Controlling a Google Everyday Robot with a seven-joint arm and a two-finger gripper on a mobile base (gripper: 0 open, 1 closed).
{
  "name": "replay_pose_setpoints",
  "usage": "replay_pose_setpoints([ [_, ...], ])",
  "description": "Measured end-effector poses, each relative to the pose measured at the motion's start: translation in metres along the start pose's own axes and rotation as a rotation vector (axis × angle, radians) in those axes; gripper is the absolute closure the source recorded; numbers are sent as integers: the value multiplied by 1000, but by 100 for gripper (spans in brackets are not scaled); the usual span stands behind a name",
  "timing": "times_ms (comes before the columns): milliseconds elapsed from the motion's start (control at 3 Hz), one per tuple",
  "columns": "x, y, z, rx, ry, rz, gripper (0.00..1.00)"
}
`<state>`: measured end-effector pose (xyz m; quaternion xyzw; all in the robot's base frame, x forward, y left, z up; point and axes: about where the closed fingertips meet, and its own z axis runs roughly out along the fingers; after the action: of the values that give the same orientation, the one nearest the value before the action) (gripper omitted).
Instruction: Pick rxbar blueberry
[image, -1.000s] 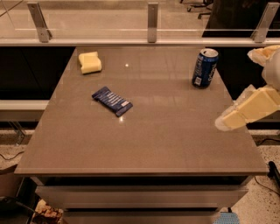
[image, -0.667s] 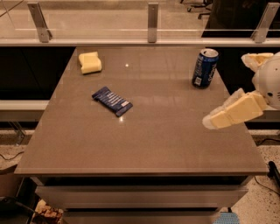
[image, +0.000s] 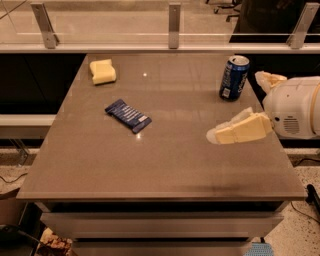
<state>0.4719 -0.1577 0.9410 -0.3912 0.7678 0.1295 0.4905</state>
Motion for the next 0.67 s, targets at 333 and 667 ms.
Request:
replay_pose_setpoints([
  [333,-5,16,32,-37,-47,9,0],
  [667,-5,16,32,-37,-47,8,0],
])
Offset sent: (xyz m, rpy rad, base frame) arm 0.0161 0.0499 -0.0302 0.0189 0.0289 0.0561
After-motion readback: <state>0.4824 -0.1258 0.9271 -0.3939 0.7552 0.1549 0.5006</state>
